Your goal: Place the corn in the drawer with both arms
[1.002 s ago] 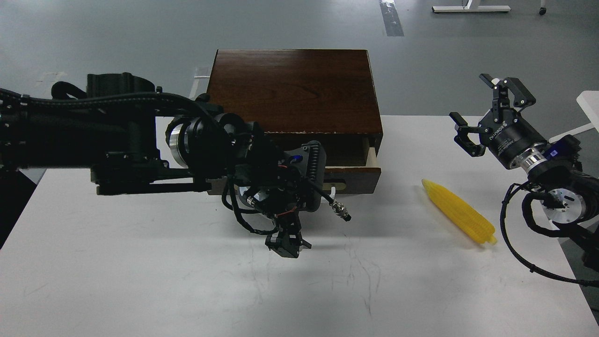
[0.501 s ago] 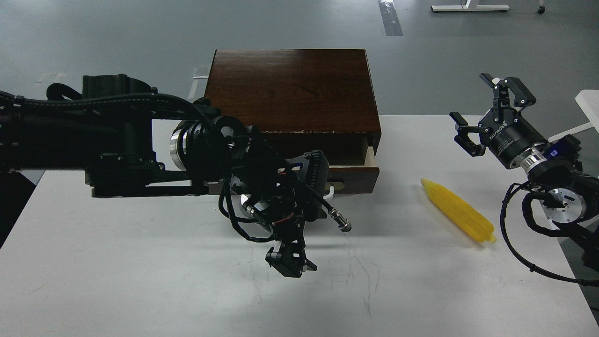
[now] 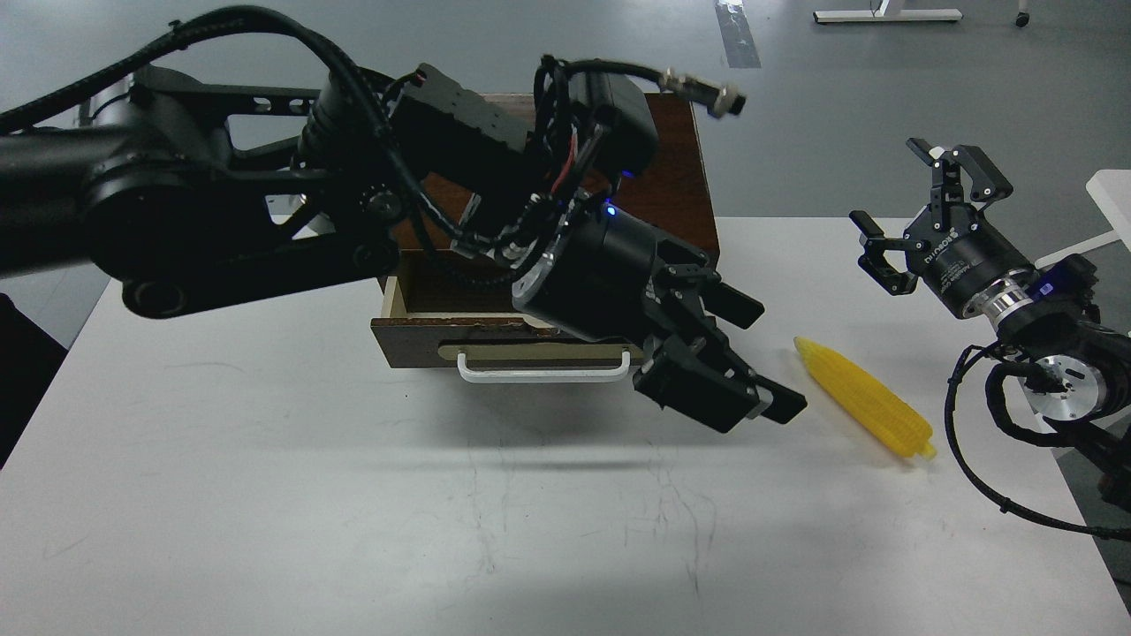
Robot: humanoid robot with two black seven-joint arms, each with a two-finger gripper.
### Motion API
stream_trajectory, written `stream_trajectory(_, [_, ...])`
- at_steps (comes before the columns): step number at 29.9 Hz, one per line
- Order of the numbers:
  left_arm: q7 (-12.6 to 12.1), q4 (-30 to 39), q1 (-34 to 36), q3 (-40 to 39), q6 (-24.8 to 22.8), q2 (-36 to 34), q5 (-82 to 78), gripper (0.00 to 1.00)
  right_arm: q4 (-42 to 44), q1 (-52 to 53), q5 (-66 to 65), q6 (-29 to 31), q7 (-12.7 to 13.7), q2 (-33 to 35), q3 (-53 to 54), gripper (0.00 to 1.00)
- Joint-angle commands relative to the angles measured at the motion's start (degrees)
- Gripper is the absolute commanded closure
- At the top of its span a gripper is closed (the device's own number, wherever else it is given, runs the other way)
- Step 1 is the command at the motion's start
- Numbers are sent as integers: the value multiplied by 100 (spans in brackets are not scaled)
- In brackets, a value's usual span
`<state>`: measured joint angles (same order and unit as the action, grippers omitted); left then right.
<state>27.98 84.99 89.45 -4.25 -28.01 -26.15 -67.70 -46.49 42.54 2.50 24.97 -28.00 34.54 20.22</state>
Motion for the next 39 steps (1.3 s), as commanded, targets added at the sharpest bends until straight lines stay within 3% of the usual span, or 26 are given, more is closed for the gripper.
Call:
stream_trajectory(1, [2, -413, -270, -348, 1, -276, 1678, 2, 0, 0, -4, -1, 0, 0, -9, 0])
stream_trajectory(9, [-73, -1475, -1113, -928, 1, -645, 4007, 2, -18, 9, 5, -1, 0, 0, -18, 0])
stream_trajectory(22, [-135, -3269, -2555, -1060, 1, -945, 5864, 2, -308, 17, -82, 43, 0, 439, -106, 0])
stream_trajectory(32, [-109, -4253, -3741, -1788, 1, -866, 5882, 2, -1090, 9, -2189, 60, 0, 1511, -132, 0])
stream_trajectory(39, [-83, -4281, -4111, -1957, 1, -848, 5882, 2, -1371, 219, -4106, 69, 0, 2082, -527, 0])
